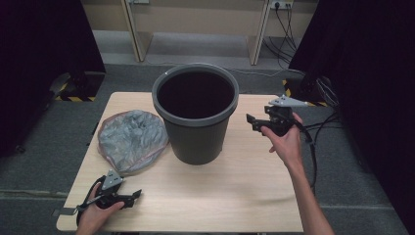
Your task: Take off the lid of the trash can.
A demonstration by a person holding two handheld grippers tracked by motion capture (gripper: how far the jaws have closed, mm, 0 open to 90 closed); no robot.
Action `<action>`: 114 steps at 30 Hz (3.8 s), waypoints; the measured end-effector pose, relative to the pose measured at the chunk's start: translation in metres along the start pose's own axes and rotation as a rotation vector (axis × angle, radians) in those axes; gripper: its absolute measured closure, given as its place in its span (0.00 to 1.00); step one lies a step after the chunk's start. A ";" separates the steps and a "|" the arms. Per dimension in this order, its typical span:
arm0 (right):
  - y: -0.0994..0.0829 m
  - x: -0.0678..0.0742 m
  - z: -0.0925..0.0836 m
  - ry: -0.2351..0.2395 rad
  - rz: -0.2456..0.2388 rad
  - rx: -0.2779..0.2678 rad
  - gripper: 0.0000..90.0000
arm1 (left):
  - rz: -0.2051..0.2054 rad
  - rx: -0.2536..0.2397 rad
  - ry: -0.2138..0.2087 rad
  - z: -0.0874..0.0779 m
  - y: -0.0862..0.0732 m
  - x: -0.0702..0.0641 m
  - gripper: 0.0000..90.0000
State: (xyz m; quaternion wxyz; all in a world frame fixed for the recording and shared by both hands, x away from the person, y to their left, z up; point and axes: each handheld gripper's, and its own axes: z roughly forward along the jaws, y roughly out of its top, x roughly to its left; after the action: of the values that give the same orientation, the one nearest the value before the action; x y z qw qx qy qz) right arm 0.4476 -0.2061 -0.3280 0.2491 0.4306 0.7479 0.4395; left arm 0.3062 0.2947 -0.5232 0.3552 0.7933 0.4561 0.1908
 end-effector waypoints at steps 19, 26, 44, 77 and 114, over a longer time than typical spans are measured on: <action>0.095 0.005 0.008 0.014 -0.008 -0.106 0.28 | 0.020 0.004 -0.022 0.003 0.002 0.005 0.11; 0.112 0.019 0.026 0.034 -0.019 -0.058 0.29 | 0.021 0.005 -0.022 0.003 0.002 0.005 0.10; 0.108 0.025 0.057 0.043 0.008 0.140 0.55 | 0.023 0.004 -0.023 0.003 0.002 0.006 0.10; 0.133 0.010 0.023 -0.019 0.049 -0.032 0.87 | 0.022 0.005 -0.021 0.001 0.001 0.007 0.11; 0.001 -0.156 -0.081 -0.201 0.344 -0.018 0.87 | 0.017 0.004 -0.018 0.002 0.001 0.007 0.11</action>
State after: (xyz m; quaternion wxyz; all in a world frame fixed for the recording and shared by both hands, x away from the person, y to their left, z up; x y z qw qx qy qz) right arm 0.4663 -0.3765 -0.2881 0.2475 0.5917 0.6306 0.4370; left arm 0.3114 0.2995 -0.5235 0.3559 0.7997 0.4464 0.1858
